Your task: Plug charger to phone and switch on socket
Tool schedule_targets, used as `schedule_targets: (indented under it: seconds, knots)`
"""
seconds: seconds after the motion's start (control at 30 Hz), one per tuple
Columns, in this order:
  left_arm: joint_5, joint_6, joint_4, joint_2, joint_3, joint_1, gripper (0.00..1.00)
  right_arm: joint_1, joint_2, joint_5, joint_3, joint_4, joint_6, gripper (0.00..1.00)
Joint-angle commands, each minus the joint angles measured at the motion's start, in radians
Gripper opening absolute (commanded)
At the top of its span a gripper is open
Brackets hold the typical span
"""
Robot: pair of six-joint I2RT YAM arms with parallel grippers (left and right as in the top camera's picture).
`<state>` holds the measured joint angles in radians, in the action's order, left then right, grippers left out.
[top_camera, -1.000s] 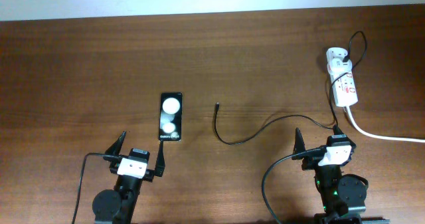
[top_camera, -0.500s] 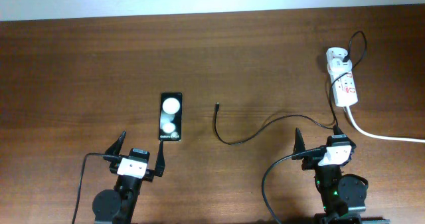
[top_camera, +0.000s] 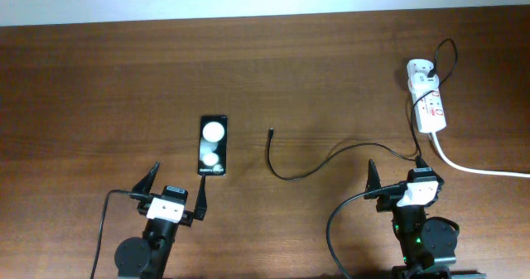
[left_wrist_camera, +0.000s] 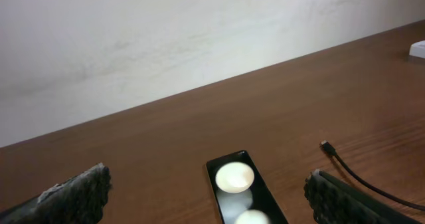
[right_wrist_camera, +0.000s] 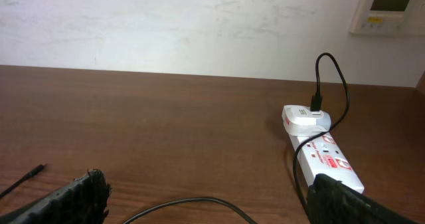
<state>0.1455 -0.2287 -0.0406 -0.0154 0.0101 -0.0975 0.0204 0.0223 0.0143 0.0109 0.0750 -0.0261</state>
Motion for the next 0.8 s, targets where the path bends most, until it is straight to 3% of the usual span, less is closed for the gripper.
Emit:
schedule_targets:
  seconds: [0.0, 0.37, 0.53, 0.6, 0.77]
  knots:
    - [0.014, -0.012, 0.028, 0.010, -0.001, 0.007, 0.99, -0.001, -0.008, -0.012, -0.005, 0.005, 0.008, 0.99]
    - [0.014, -0.008, 0.116, 0.009, -0.001, 0.007, 0.99, -0.001, -0.008, -0.019, -0.005, 0.003, 0.008, 0.99]
    - [0.016, 0.061, 0.114, -0.011, 0.028, 0.022, 0.99, -0.001, -0.008, -0.016, 0.018, -0.006, 0.007, 0.98]
    - [0.031, 0.108, 0.111, -0.080, 0.081, 0.042, 0.99, -0.001, -0.005, 0.000, 0.067, 0.004, 0.008, 0.99]
    - [0.102, 0.107, 0.087, -0.480, 0.404, 0.047, 0.99, -0.001, 0.185, 0.000, 0.346, 0.128, 0.008, 0.98]
